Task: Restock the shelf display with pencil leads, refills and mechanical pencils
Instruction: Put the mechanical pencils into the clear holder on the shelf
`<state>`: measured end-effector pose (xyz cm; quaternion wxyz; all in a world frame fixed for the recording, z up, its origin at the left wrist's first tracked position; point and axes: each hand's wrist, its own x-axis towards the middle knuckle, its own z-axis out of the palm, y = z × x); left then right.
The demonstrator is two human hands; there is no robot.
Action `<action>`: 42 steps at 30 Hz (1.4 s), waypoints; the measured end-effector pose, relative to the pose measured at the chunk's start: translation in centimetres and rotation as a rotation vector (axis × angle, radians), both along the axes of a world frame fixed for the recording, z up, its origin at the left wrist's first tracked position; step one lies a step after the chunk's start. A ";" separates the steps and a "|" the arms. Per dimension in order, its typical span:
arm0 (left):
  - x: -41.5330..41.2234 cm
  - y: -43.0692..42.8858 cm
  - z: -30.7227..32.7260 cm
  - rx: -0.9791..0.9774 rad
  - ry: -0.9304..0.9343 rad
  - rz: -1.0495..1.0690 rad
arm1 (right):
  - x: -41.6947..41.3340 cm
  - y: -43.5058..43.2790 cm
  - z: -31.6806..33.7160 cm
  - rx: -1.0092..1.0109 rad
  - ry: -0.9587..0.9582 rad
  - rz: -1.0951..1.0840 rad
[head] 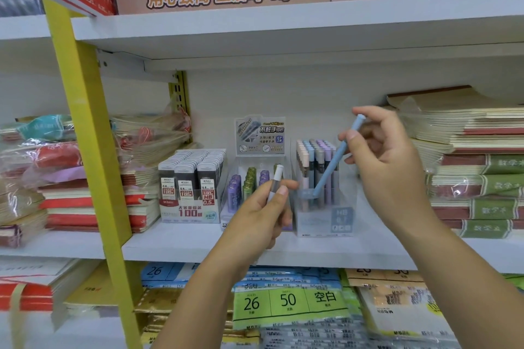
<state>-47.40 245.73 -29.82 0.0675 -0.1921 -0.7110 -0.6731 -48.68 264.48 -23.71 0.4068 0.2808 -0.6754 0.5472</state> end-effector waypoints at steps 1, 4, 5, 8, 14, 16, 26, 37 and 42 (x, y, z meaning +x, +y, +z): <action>0.0 0.0 0.0 0.008 -0.005 0.002 | -0.1 -0.1 -0.1 0.027 0.004 -0.013; -0.1 -0.1 -0.1 0.049 -0.035 -0.006 | 0.0 -0.4 -0.4 -0.008 0.047 -0.012; -0.2 -0.1 -0.2 0.065 -0.045 -0.010 | 0.0 -0.4 -0.4 -0.041 0.079 -0.013; -0.4 -0.2 -0.2 0.091 -0.067 0.000 | -0.2 -0.2 -0.5 -0.078 0.154 -0.069; -0.6 -0.2 -0.7 -0.002 0.004 0.079 | -1.6 -0.3 -1.6 0.174 0.045 -0.178; -0.6 -0.2 -0.6 -0.033 0.045 0.102 | -1.9 -0.4 -2.1 0.243 0.017 -0.198; -0.7 -0.6 -0.7 0.009 0.050 0.093 | -2.1 -0.6 -2.1 0.290 -0.053 -0.174; -0.4 -0.4 -0.7 -0.016 0.050 0.093 | -3.3 -0.9 -2.6 0.520 -0.108 -0.478; 0.0 0.0 -0.1 -0.043 0.092 0.070 | -1.7 -1.2 -1.9 0.388 -0.079 -0.328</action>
